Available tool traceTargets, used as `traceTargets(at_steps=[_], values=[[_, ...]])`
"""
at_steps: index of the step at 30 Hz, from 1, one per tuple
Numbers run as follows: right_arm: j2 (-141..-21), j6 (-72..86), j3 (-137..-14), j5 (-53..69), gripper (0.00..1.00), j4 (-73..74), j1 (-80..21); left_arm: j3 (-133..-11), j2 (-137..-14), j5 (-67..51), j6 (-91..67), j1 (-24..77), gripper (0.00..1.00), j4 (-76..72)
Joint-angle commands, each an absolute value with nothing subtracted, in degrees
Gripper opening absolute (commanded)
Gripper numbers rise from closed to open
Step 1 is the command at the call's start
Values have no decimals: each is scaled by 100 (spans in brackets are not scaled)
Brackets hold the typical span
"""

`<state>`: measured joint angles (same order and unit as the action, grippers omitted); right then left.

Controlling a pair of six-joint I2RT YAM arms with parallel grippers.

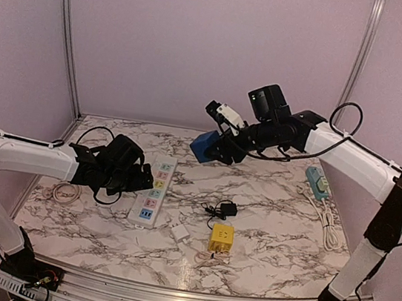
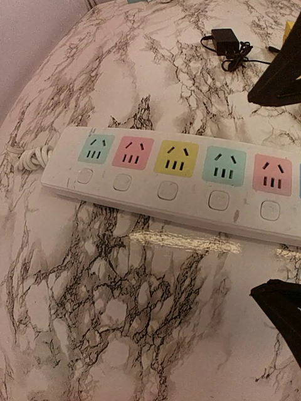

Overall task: Insert the plug
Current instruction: Move the socket to the center of the board.

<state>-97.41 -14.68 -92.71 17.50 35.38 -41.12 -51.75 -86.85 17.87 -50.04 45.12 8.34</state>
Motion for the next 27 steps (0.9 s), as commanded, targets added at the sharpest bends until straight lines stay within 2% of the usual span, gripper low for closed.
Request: traceTargets(at_steps=[1, 7, 27], values=[[-10166, -1200, -10083, 2046, 0, 4415, -4027, -5410, -8997, 1908, -4746, 4552, 99, 1088], [-10513, -1097, -10411, 2107, 0, 4550, -3955, -5666, -9416, 1824, -4633, 4553, 99, 1097], [-10538, -902, -10327, 1975, 0, 4537, -3946, -6668, -10894, 1872, -4282, 4614, 99, 1496]])
